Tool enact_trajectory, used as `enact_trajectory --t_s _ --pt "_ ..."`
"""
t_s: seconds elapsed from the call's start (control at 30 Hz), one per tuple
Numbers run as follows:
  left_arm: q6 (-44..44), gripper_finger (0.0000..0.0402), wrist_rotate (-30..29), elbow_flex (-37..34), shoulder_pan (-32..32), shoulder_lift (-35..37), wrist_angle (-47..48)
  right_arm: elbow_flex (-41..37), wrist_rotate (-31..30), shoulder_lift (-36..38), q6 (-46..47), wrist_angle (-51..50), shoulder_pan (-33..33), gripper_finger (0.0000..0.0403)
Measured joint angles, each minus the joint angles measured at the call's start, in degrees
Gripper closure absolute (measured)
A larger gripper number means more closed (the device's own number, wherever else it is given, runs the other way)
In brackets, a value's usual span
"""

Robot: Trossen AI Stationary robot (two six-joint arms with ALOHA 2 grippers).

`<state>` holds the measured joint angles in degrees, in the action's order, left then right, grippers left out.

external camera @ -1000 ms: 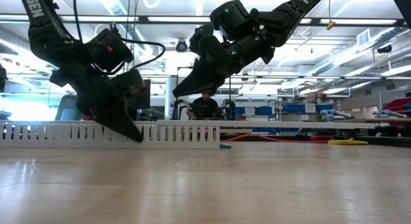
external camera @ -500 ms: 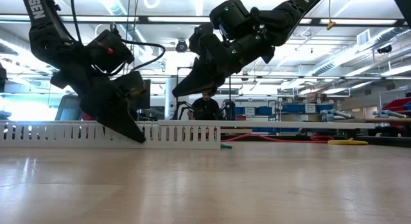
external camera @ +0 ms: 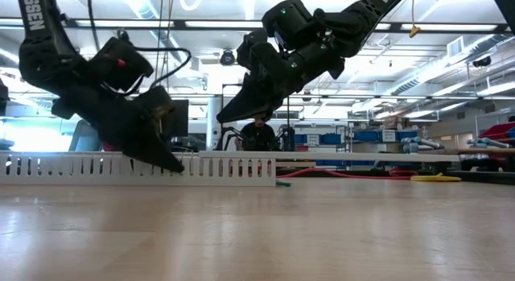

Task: Ziptie cables
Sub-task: Close the cable duct

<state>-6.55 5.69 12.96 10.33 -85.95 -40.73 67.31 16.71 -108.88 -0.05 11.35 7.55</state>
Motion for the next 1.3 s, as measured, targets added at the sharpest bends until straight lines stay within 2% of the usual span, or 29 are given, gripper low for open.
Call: enact_trajectory --t_s 0.53,0.93,1.1,1.17,1.3 --pt "2.4 0.0107 -2.1 -0.8 0.0 0.0 -3.2 0.0 0.0 0.0 0.5 0.0 0.0 0.0403" --pt "3.1 0.0175 -2.1 -0.8 0.0 0.0 -3.8 0.0 0.0 0.0 0.5 -3.3 0.0 0.0403" --pt "3.3 0.0174 -2.2 -0.8 0.0 0.0 -4.6 0.0 -7.0 -0.5 0.4 -6.7 0.0 0.0403" --pt "3.2 0.0173 -2.2 -0.8 0.0 0.0 -4.5 -0.1 -7.1 -1.1 0.4 -8.3 0.3 0.0403" --pt "3.1 0.0173 -2.2 -0.9 0.0 0.0 -4.8 0.5 -6.3 -4.0 0.4 -4.9 0.5 0.0403"
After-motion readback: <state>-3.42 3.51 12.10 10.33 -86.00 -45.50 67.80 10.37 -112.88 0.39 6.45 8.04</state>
